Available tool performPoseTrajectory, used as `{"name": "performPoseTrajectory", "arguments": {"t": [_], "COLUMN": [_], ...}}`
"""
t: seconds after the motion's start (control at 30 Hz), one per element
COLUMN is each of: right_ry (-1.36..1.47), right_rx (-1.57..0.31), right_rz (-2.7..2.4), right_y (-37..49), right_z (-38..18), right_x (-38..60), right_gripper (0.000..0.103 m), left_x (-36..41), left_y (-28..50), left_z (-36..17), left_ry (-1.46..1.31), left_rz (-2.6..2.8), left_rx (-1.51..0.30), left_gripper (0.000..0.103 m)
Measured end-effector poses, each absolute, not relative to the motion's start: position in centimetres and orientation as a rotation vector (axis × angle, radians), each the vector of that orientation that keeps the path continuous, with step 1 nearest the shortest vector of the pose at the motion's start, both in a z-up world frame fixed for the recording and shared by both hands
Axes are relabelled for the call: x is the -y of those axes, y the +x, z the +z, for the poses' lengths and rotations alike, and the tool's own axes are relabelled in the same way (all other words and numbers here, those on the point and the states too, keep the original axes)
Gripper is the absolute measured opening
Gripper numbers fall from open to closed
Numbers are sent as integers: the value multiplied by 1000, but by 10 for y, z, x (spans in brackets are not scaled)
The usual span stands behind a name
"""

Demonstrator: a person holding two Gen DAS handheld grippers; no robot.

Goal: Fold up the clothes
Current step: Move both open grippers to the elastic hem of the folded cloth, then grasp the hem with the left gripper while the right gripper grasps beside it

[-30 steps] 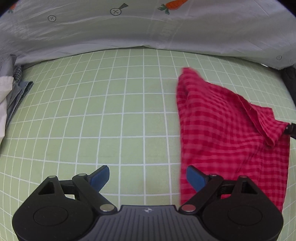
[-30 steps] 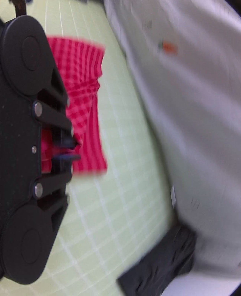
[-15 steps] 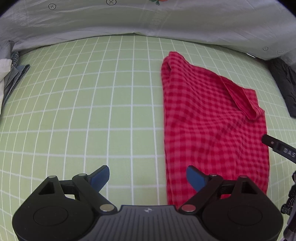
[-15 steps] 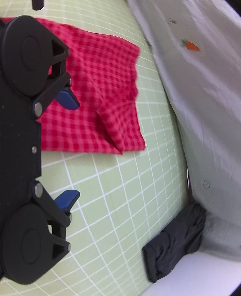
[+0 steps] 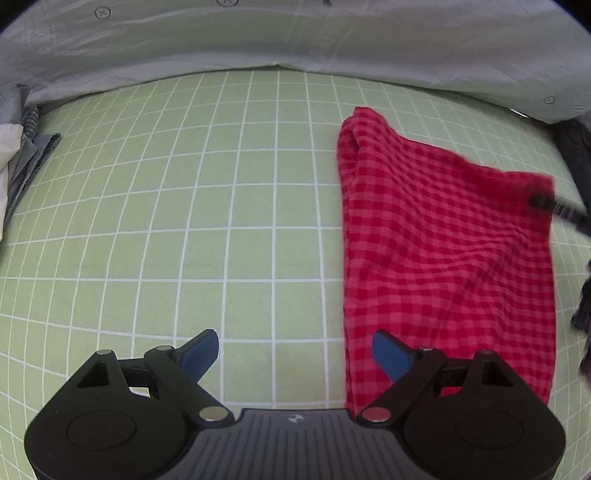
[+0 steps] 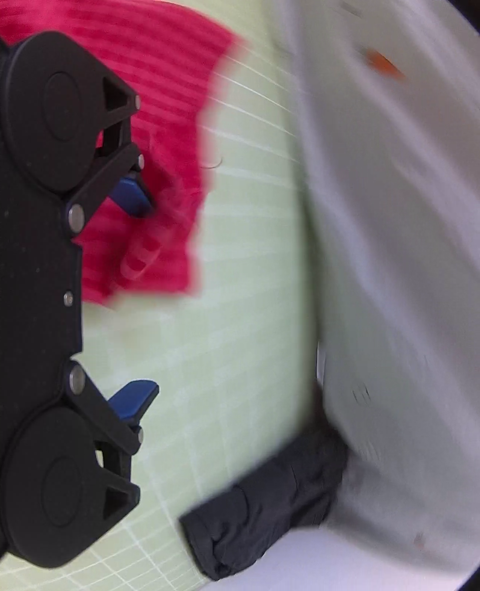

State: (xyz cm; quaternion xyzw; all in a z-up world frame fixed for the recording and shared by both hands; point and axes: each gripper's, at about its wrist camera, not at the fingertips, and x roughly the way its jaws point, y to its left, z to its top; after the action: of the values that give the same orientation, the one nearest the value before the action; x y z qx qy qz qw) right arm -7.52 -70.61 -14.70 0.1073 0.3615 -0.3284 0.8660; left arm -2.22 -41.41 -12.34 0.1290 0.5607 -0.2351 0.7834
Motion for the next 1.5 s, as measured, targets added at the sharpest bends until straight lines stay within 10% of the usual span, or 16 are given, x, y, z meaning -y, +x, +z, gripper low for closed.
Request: {"name": "performPoseTrajectory", "arguments": {"t": [0.6, 1.1, 1.2, 1.33, 1.5], "right_ry": [464, 468, 480, 504, 571], "right_rx": [-973, -899, -875, -869, -830], "right_rz": [-496, -666, -641, -532, -477], "right_y": [-204, -251, -257, -257, -274], "right_z": [-142, -161, -160, -154, -150], "right_x": [585, 511, 509, 507, 523], "right_gripper": [95, 86, 79, 22, 16], "left_x": [400, 391, 394, 406, 419], "left_y": [-76, -120, -128, -144, -158], "left_z": [-137, -154, -153, -148, -139], "left_ry": [239, 387, 395, 435, 441], "left_rz": [-680, -895, -943, -956, -925], "left_rx": [-1320, -1247, -1231, -1204, -1228], "left_gripper": [87, 52, 21, 7, 6]}}
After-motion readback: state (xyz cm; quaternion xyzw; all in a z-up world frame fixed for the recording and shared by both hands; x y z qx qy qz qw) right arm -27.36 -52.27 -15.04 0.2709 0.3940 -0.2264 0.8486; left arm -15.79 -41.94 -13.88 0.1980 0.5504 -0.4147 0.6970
